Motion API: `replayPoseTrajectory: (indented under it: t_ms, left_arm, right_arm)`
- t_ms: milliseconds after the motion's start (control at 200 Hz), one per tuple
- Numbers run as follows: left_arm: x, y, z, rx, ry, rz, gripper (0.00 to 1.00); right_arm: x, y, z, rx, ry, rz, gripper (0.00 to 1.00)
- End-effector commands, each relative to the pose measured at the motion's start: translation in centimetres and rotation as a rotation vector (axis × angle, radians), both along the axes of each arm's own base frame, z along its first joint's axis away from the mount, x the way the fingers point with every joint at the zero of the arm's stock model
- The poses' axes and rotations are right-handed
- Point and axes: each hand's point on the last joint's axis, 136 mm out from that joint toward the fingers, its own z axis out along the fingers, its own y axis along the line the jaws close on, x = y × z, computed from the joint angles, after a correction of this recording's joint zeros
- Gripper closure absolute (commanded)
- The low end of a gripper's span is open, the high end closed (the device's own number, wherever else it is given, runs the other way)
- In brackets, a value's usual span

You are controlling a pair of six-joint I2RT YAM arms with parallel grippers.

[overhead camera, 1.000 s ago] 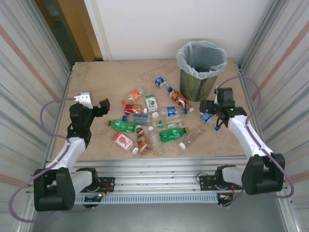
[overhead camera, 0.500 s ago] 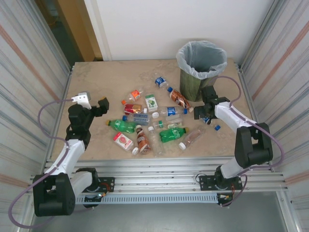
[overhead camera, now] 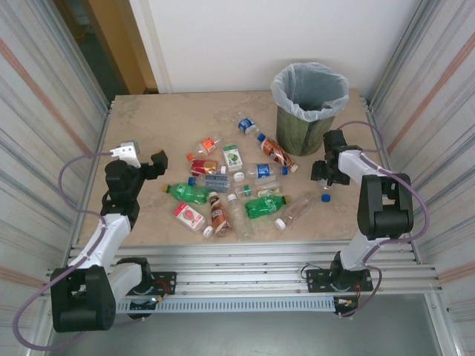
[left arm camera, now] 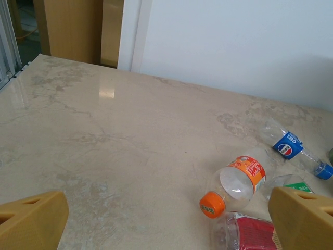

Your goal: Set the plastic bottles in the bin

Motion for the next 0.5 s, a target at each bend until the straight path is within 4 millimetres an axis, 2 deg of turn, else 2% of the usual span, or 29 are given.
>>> replayPoseTrajectory:
  t_ms: [0, 175, 291, 386, 496]
  left_arm:
    - [0.0, -0.2, 1.0, -0.010, -0.018, -0.003, 0.01]
    - [-0.2, -0.2, 1.3, -0.009, -0.021, -0.001, 0.01]
    - [-0.4, -0.1, 1.4, -0.008, -0.023, 0.005, 0.01]
    - [-0.5, 0.0, 1.8, -0.007, -0.028, 0.008, 0.01]
    - [-0.7, 0.1, 2.1, -0.005, -0.036, 0.014, 0.01]
  right_arm:
    - [0.2, 0.0, -1.0, 0.060, 0.019, -0.050, 0.24]
    - [0.2, -0.5, -2.4, 0.096, 0.045, -0.092, 0.29]
    - [0.1, -0.7, -3.0, 0.106, 0.057, -0.109, 0.42]
    - [0.1, -1.1, -2.0, 0.090, 0.033, -0.119, 0.53]
    - [0.3, -2.1, 1.0, 0.044, -0.028, -0.137, 0.64]
